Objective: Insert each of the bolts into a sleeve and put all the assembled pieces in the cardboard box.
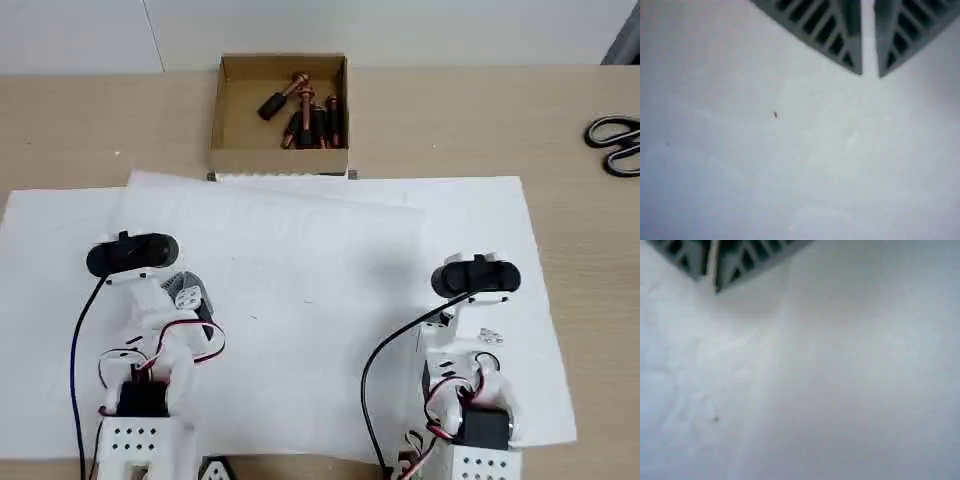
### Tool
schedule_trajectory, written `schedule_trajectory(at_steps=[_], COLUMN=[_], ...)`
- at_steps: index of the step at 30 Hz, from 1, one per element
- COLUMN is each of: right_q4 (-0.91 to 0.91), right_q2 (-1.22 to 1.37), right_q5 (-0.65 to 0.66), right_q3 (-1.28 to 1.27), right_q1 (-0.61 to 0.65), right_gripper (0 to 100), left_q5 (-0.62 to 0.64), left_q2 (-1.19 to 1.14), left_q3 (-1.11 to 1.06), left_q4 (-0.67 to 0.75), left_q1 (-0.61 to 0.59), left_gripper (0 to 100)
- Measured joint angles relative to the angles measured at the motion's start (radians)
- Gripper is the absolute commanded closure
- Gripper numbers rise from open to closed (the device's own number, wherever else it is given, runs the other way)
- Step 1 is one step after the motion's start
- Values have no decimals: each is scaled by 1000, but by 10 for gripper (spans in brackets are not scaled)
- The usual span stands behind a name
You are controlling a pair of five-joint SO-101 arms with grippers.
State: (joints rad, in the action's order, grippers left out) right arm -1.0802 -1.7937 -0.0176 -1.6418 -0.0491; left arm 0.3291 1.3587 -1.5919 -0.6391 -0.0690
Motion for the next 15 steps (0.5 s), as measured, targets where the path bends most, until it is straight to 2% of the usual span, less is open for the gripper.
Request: schedule_trajectory(at_steps=[15], right_q4=[0], right_q2=[0], right_q5=[2], right_q3=[-2], right_q1=[-37], right_gripper=[995], left_q5=[0], left_q2=[0], left_q3=[0], left_q4=[0], left_q1=[0], left_gripper=[994])
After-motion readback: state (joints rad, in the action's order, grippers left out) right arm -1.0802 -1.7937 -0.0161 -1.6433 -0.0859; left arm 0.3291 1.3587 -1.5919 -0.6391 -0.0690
